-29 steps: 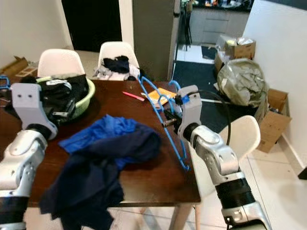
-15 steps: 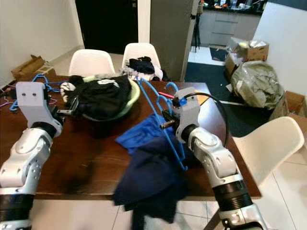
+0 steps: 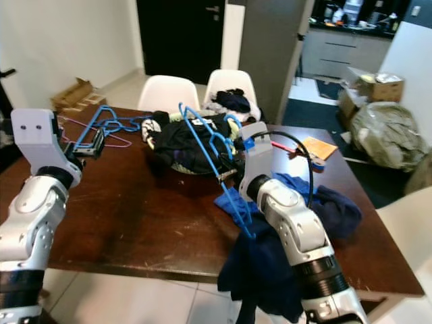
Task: Hang hanger
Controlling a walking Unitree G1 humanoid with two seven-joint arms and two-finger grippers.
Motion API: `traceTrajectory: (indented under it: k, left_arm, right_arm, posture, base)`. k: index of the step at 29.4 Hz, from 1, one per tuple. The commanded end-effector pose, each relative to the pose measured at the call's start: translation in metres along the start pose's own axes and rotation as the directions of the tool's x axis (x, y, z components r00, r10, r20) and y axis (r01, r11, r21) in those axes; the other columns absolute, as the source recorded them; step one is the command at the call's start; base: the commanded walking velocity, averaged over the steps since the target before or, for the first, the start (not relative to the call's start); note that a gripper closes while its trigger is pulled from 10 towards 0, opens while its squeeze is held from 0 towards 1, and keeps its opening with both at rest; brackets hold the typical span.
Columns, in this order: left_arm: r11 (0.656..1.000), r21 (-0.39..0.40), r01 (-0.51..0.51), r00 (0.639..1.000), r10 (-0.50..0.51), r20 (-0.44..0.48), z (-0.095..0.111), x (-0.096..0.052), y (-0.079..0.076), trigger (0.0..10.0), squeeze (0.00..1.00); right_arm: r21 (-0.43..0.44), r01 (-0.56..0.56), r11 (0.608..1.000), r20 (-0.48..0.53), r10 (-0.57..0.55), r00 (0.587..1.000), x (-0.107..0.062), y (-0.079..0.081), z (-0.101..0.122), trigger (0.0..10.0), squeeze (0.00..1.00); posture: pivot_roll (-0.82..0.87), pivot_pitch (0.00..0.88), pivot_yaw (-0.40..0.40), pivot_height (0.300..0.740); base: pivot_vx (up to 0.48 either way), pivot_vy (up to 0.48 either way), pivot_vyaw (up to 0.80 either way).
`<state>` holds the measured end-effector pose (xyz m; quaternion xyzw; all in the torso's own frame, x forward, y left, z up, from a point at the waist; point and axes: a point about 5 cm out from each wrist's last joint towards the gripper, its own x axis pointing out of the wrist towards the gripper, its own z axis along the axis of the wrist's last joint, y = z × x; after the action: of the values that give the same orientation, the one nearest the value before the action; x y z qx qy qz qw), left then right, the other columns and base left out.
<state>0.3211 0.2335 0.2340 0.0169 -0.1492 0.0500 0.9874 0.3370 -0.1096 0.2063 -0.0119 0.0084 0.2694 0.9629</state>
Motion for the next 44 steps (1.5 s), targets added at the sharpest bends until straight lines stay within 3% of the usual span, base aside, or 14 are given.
traceTrajectory:
  k: [1,12,19,22,28,31,32,34,35,36,40,41,44]
  left_arm:
    - [1.0,0.0,0.014,1.0,-0.014,0.002,0.0,0.001,-0.005,10.0,0.0]
    - [1.0,0.003,0.013,1.0,-0.013,0.017,0.005,0.003,-0.009,10.0,0.0]
    - [0.983,-0.039,0.181,0.983,-0.179,0.046,0.014,0.002,-0.028,10.0,0.0]
    - [0.953,-0.054,0.297,0.955,-0.295,0.034,0.013,-0.003,-0.042,10.0,0.0]
    - [0.932,-0.081,0.354,0.933,-0.358,-0.035,0.0,-0.01,-0.055,10.0,0.0]
    - [0.97,-0.075,0.231,0.967,-0.237,-0.095,-0.012,-0.005,-0.044,10.0,0.0]
    - [0.97,-0.075,0.231,0.967,-0.237,-0.095,-0.012,-0.005,-0.044,10.0,0.0]
    - [0.992,-0.053,0.111,0.985,-0.117,-0.126,-0.018,0.001,-0.026,10.0,0.0]
    - [0.992,-0.053,0.111,0.985,-0.117,-0.126,-0.018,0.001,-0.026,10.0,0.0]
    - [0.999,-0.04,0.011,0.988,-0.017,-0.154,-0.022,0.005,-0.009,10.0,0.0]
    - [0.999,-0.04,-0.024,0.985,0.017,-0.17,-0.025,0.008,0.001,10.0,0.0]
    - [0.998,-0.019,-0.061,0.98,0.057,-0.19,-0.03,0.015,0.015,10.0,0.0]
    - [0.995,0.017,-0.097,0.969,0.098,-0.225,-0.04,0.02,0.029,10.0,0.0]
  right_arm:
    - [0.0,0.009,1.0,0.006,-0.009,1.0,-0.002,-0.002,0.001,10.0,0.0]
    - [-0.003,-0.002,1.0,0.013,0.002,1.0,-0.001,0.001,0.003,10.0,0.0]
    - [-0.014,0.004,1.0,0.016,-0.003,1.0,-0.001,0.0,0.004,10.0,0.0]
    - [-0.017,0.014,1.0,0.017,-0.013,1.0,-0.001,-0.002,0.005,10.0,0.0]
    - [-0.023,0.024,0.999,0.022,-0.023,0.999,0.0,-0.005,0.007,10.0,0.0]
    - [-0.03,0.025,0.999,0.021,-0.024,0.999,0.0,-0.006,0.008,10.0,0.0]
    - [-0.03,0.025,0.999,0.021,-0.024,0.999,0.0,-0.006,0.008,10.0,0.0]
    - [-0.034,0.027,0.999,0.019,-0.027,0.999,-0.001,-0.007,0.008,10.0,0.0]
    - [-0.034,0.027,0.999,0.019,-0.027,0.999,-0.001,-0.007,0.008,10.0,0.0]
    - [-0.036,0.03,0.999,0.018,-0.03,0.999,-0.002,-0.008,0.008,10.0,0.0]
    - [-0.038,0.033,0.999,0.016,-0.033,0.999,-0.002,-0.009,0.008,10.0,0.0]
    - [-0.042,0.041,0.998,0.014,-0.041,0.999,-0.003,-0.011,0.007,10.0,0.0]
    - [-0.047,0.046,0.998,0.012,-0.045,0.999,-0.004,-0.012,0.007,10.0,0.0]
  posture:
    - [0.08,0.0,-0.069,0.74]
    - [0.08,0.0,-0.067,0.74]
    - [0.08,0.0,-0.069,0.74]
    - [0.09,0.0,-0.072,0.74]
    - [0.08,0.0,-0.076,0.74]
    - [0.08,0.0,-0.076,0.74]
    - [0.08,0.0,-0.076,0.74]
    - [0.08,0.0,-0.079,0.74]
    - [0.08,0.0,-0.079,0.74]
    - [0.08,0.0,-0.079,0.74]
    - [0.07,0.0,-0.079,0.74]
    - [0.07,0.0,-0.082,0.74]
    - [0.06,0.0,-0.08,0.74]
  base:
    - [0.48,0.0,0.0]
    - [0.225,0.0,0.0]
    - [0.0,0.0,0.0]
    - [0.0,-0.087,0.0]
    - [0.0,-0.419,0.0]
    - [0.0,0.0,0.0]
    - [0.0,0.0,0.0]
    - [0.0,0.0,0.0]
    - [0.0,0.0,0.0]
    - [0.0,0.0,0.0]
    - [0.0,0.0,0.0]
    - [0.0,0.0,0.0]
    - [0.0,0.0,0.0]
